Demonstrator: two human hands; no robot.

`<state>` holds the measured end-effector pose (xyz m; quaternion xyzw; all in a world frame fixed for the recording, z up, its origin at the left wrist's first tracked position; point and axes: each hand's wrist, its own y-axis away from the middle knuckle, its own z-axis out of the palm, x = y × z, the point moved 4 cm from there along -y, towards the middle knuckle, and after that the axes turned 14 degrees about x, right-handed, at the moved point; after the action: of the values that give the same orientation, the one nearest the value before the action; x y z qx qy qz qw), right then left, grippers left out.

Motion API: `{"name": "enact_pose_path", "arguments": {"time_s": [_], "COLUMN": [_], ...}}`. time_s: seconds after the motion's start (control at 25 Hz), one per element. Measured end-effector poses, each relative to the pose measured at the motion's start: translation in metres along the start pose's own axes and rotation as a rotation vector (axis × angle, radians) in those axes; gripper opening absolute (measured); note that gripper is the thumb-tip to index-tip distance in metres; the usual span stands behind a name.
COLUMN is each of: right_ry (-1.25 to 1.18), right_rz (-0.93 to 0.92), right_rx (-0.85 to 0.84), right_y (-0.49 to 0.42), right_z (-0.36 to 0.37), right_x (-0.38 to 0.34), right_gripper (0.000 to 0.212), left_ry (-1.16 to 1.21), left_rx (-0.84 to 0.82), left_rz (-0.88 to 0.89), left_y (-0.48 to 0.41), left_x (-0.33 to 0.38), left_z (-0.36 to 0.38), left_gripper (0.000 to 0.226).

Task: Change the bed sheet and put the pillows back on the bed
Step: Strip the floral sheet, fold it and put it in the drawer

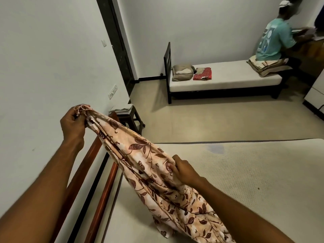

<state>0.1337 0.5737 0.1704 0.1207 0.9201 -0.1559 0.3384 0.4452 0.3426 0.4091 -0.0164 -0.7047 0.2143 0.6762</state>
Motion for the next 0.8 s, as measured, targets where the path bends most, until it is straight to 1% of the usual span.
{"name": "enact_pose_path", "arguments": {"time_s": [0.08,0.2,0.24,0.28,0.36,0.44,0.48,0.6,0.64,0.72,0.8], "right_ry": [0.018,0.167,0.248,0.316,0.35,0.201,0.097,-0.137,-0.225,-0.351,-0.389], "right_rz": [-0.077,-0.154,-0.164,-0.154,-0.057,0.079,0.136,0.242,0.279,0.375,0.394], "right_rx": [0.047,0.017,-0.01,-0.039,-0.084,-0.057,-0.012,0.234,0.298,0.348,0.368], "right_y": [0.015,0.031,0.036,0.04,0.045,0.049,0.052,0.067,0.073,0.078,0.078], "right_z": [0.007,0.014,0.018,0.02,0.022,0.017,0.014,0.007,0.008,0.011,0.013], "right_x": [-0.002,0.001,0.006,0.013,0.03,0.041,0.043,0.039,0.037,0.033,0.03], "right_gripper": [0.038,0.051,0.051,0.045,0.031,0.015,0.007,0.022,0.023,0.021,0.021], "left_ry": [-0.01,-0.015,-0.004,0.002,-0.013,-0.029,-0.031,-0.006,0.005,0.008,-0.006], "left_rx": [-0.001,-0.001,0.005,0.008,0.002,-0.007,-0.004,0.034,0.046,0.056,0.054], "left_rz": [0.015,0.024,0.017,0.011,0.012,0.018,0.016,-0.018,-0.033,-0.056,-0.06], "left_y": [-0.003,-0.01,-0.013,-0.016,-0.019,-0.019,-0.019,-0.022,-0.024,-0.027,-0.028], "left_x": [0.001,-0.001,-0.003,-0.005,-0.01,-0.016,-0.02,-0.029,-0.033,-0.038,-0.041], "left_z": [-0.001,-0.009,-0.013,-0.017,-0.023,-0.028,-0.031,-0.041,-0.045,-0.05,-0.052], "left_gripper": [0.034,0.037,0.039,0.039,0.039,0.038,0.038,0.035,0.033,0.03,0.027]}}
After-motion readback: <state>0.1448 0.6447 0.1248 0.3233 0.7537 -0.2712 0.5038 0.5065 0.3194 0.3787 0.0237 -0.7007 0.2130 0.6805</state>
